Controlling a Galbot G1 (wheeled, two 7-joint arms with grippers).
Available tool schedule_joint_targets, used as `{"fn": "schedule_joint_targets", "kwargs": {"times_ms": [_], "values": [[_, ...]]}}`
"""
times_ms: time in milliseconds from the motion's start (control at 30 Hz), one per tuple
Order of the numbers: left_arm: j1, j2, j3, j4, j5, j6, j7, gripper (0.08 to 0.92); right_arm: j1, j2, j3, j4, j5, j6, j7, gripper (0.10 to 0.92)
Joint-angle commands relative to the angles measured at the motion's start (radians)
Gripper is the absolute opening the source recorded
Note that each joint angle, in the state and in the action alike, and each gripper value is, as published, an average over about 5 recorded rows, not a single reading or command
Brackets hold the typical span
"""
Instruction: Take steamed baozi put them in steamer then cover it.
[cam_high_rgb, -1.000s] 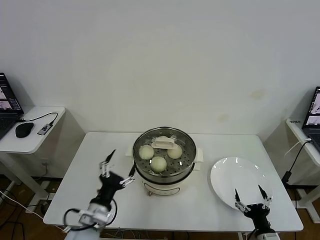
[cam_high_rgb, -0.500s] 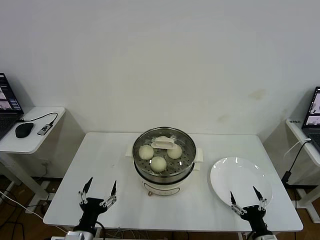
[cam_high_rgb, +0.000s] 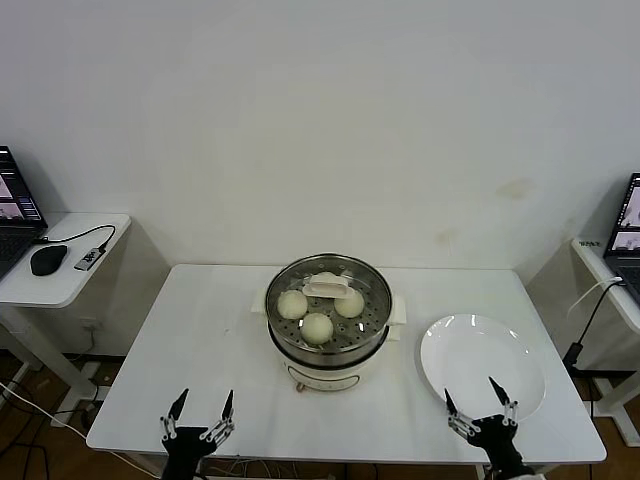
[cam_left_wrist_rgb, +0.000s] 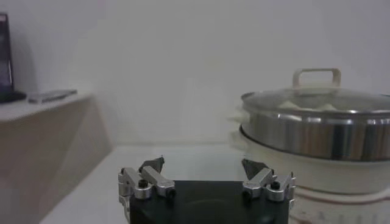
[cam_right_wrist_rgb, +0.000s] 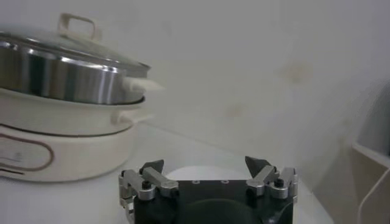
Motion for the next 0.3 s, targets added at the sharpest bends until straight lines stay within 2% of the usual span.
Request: {"fn": "schedule_joint_targets", "kwargs": {"times_ms": [33,300], "values": [[0.027,-0.023,0.003,0.02,-0.041,0.006,0.02,0.823,-0.027,-0.009,-0.02,0.041,0.118,-0.05,-0.046,0.823],[0.016,-0.024,0.003,0.031,-0.053,0.014,0.02,0.823,-0.036,-0.01,-0.004,0.054,0.153,-0.097,-0.045,0.823]]}}
